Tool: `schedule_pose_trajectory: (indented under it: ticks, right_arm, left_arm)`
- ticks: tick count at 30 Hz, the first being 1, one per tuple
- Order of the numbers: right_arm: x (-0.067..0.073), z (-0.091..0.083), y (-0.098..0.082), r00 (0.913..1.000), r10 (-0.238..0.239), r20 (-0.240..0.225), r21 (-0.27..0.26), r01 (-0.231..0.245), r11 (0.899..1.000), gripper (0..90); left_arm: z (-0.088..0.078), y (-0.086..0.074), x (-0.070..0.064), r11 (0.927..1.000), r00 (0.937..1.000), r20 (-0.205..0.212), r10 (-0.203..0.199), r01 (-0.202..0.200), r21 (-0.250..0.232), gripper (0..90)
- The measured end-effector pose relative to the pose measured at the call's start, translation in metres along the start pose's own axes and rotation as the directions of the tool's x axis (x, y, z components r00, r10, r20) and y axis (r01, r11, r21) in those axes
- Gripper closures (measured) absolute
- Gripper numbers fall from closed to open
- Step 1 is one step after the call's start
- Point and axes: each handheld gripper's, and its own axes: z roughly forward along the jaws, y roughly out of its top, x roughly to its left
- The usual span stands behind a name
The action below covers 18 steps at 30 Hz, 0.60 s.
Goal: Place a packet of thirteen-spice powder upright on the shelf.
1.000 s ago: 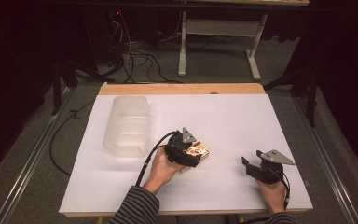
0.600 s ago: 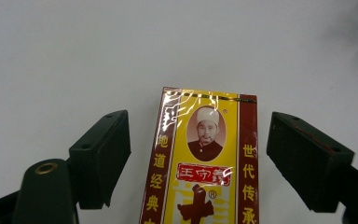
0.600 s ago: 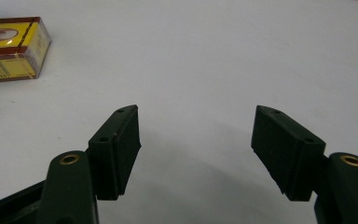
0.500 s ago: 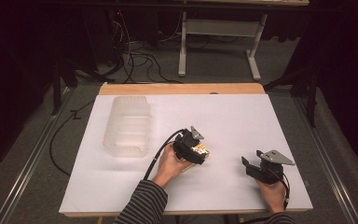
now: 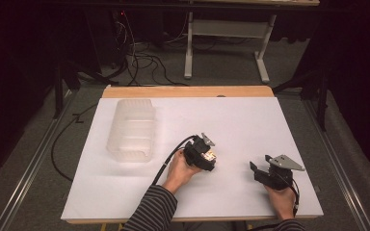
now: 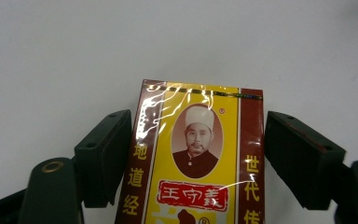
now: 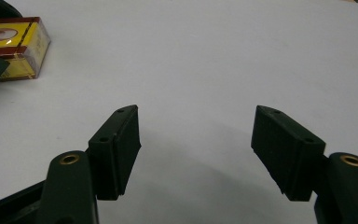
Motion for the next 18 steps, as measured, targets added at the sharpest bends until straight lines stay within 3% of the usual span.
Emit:
schedule_pose_trajectory:
  ticks: [10,12,13,18]
  right_arm:
    - [0.000,0.000,0.000,1.0000,-0.003,0.002,0.000,0.003,1.000,33.0]
    - [0.000,0.000,0.000,1.0000,-0.004,0.002,0.001,0.004,1.000,33.0]
    - [0.000,0.000,0.000,1.0000,-0.002,0.002,0.003,0.002,1.000,33.0]
    - [0.000,0.000,0.000,1.0000,-0.002,0.001,0.004,0.001,1.000,33.0]
  left_arm:
    - [0.000,-0.001,0.002,0.9997,0.9997,0.002,0.023,-0.023,-0.005,30.6]
    - [-0.002,-0.001,0.001,0.9999,0.9999,-0.005,0.011,-0.011,-0.012,31.1]
    - [-0.003,0.000,0.003,0.9996,0.9996,0.003,0.026,-0.026,-0.012,31.5]
    - [-0.012,0.006,0.001,0.9994,0.9995,0.026,0.019,-0.018,-0.028,32.3]
